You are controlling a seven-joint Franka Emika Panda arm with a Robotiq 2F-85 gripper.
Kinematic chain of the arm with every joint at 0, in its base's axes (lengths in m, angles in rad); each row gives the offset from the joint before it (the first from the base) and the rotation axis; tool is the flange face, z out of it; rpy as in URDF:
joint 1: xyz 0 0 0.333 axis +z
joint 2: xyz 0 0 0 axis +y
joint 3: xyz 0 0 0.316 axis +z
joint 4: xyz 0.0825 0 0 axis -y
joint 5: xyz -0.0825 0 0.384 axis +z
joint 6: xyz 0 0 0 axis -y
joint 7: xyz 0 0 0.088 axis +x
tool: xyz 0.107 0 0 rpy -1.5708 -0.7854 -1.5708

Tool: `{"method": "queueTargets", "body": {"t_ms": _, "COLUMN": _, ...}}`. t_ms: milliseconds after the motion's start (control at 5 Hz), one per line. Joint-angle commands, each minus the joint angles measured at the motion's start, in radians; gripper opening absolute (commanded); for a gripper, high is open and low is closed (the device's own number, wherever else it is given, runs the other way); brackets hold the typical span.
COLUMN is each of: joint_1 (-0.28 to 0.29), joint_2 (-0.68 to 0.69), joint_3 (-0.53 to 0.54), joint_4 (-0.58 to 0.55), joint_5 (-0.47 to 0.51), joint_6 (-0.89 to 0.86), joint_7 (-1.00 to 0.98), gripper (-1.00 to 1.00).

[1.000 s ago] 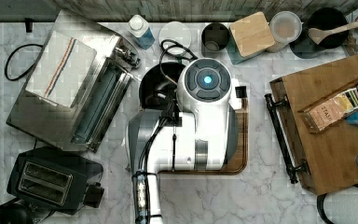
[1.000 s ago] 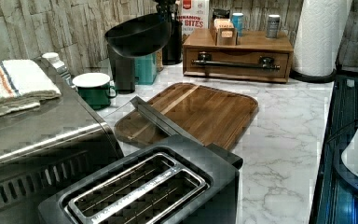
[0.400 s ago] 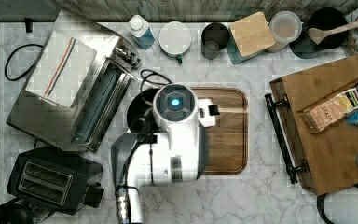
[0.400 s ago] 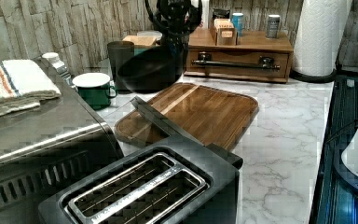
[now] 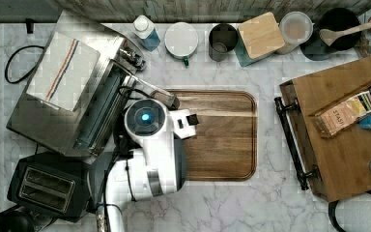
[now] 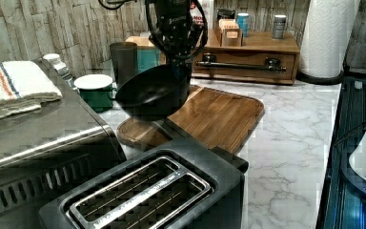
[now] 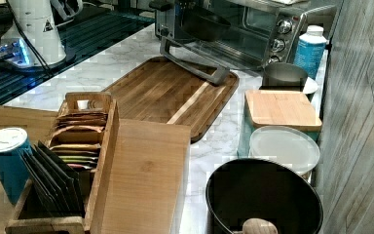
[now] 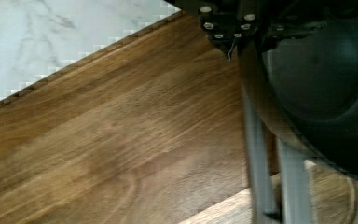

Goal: Put the bowl in the oven.

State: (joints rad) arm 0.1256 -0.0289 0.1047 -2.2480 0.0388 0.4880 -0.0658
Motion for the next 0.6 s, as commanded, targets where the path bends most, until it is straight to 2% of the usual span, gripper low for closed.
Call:
{"method": "queueTargets", "body": {"t_ms": 200, "joint_1": 0.032, "joint_2": 0.044, "joint_3": 0.05, "joint_4": 0.108, "joint_5": 0.046, "joint_6": 0.14, "joint_7": 0.047, "gripper": -1.0}}
{"method": "queueTargets", "body": {"t_ms": 400, "joint_1": 0.032, "joint_2": 0.106, "joint_3": 0.057, "joint_4": 0.142, "joint_5": 0.067, "joint_6": 0.222, "joint_7": 0.015, "gripper": -1.0}}
{"method": "queueTargets", "body": {"t_ms": 600, "joint_1": 0.043, "joint_2": 0.141, "joint_3": 0.066, "joint_4": 0.136, "joint_5": 0.113, "joint_6": 0.377, "joint_7": -0.031, "gripper": -1.0}}
